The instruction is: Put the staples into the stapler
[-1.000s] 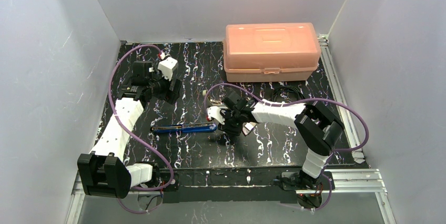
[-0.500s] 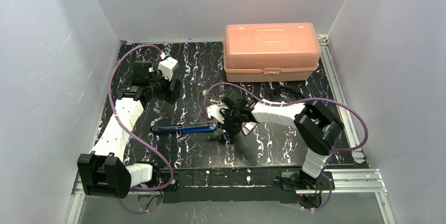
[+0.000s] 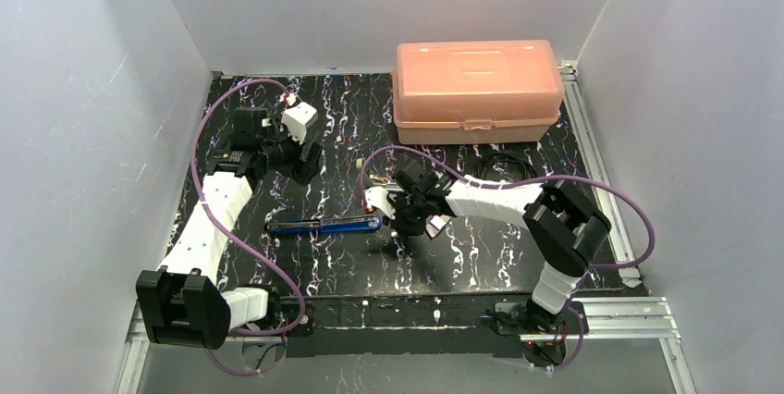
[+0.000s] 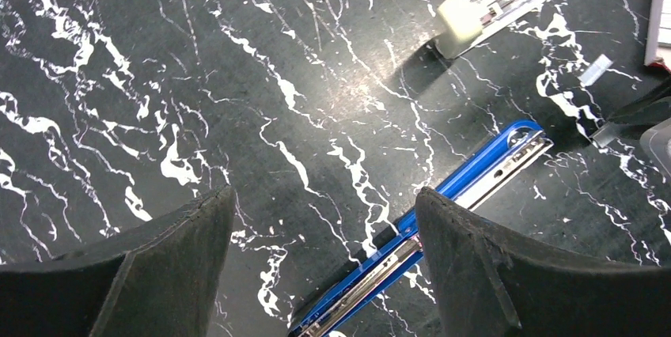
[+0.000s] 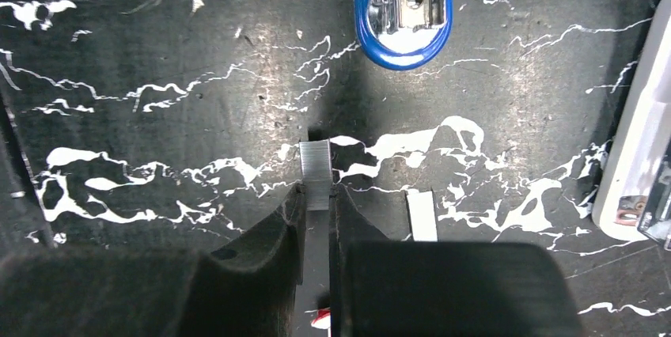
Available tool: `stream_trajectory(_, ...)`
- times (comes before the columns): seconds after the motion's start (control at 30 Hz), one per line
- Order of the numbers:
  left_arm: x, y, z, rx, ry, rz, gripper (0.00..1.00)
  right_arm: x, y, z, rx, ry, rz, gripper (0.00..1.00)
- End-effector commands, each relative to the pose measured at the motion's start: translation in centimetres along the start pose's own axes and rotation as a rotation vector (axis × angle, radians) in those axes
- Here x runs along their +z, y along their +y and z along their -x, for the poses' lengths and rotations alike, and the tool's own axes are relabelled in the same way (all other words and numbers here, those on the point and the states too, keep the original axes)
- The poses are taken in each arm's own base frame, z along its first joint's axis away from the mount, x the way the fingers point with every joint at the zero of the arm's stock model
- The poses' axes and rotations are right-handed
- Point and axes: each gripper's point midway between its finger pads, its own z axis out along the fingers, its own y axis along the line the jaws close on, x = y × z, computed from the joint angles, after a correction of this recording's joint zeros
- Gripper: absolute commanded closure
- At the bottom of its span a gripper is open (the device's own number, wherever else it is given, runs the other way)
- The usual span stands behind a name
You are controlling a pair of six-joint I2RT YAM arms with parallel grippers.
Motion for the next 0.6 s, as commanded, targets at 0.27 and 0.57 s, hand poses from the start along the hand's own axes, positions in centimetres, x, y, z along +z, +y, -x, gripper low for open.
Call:
stream_trajectory(0.27,-0.4,-5.2,1.0,0.039,-0.113,-0.289,0.21,-4.2,0.3,4.6,-0.033,-0.128,-0.015,0.97)
stream_trajectory(0.57,-2.2,-10.3,2.9,0.137,-0.313,-0.592,0.26,-9.4,-1.4,9.2,0.028,-0.282,0.006,0.97)
